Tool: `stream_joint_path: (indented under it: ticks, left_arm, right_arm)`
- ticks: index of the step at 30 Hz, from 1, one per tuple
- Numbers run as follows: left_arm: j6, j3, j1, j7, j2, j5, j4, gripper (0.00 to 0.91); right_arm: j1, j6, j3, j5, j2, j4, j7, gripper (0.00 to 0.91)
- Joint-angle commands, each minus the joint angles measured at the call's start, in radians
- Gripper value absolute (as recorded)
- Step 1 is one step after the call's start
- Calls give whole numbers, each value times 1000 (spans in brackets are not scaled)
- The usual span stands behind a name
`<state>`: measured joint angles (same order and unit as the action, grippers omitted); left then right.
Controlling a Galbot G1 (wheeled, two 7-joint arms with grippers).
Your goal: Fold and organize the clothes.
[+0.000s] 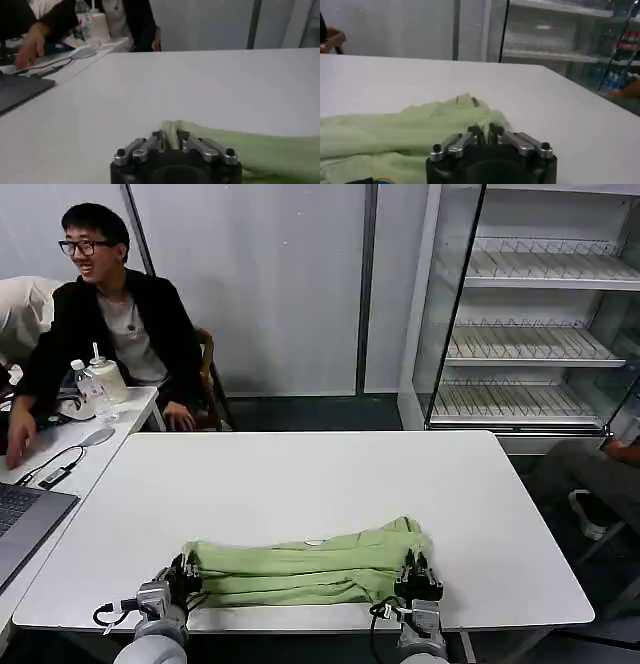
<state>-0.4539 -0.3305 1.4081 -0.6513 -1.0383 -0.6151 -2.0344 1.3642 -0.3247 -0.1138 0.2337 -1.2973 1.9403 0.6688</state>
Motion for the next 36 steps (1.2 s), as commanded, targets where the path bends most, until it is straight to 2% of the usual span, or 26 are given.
stream_joint_path:
  ticks: [1,6,9,15,19,26,36]
  left_arm:
    - [-3,-1,-4,-2,2,35,-5,907]
    - [0,-35,-43,-4,14,128,-46,907]
    - [-38,-70,-60,-11,35,151,-80,907]
    - [-67,-79,52,-51,55,-1,-192,907]
    - [-66,-73,135,-73,33,-95,-220,907]
    - [-34,-65,173,-77,-3,-137,-226,907]
    - [16,-43,160,-47,-13,-134,-150,907]
  right_arm:
    - [-6,5,-1,-2,-2,14,4,907]
    - [-49,1,-12,-15,8,47,-4,907]
    - [-76,-3,-25,-33,13,70,-18,907]
    - [-92,-41,-60,-19,28,125,-25,907]
    - [-93,-43,-91,-2,34,128,-24,907]
    - [-89,-41,-119,15,34,122,-27,907]
    - [-78,-45,-135,28,43,165,-27,907]
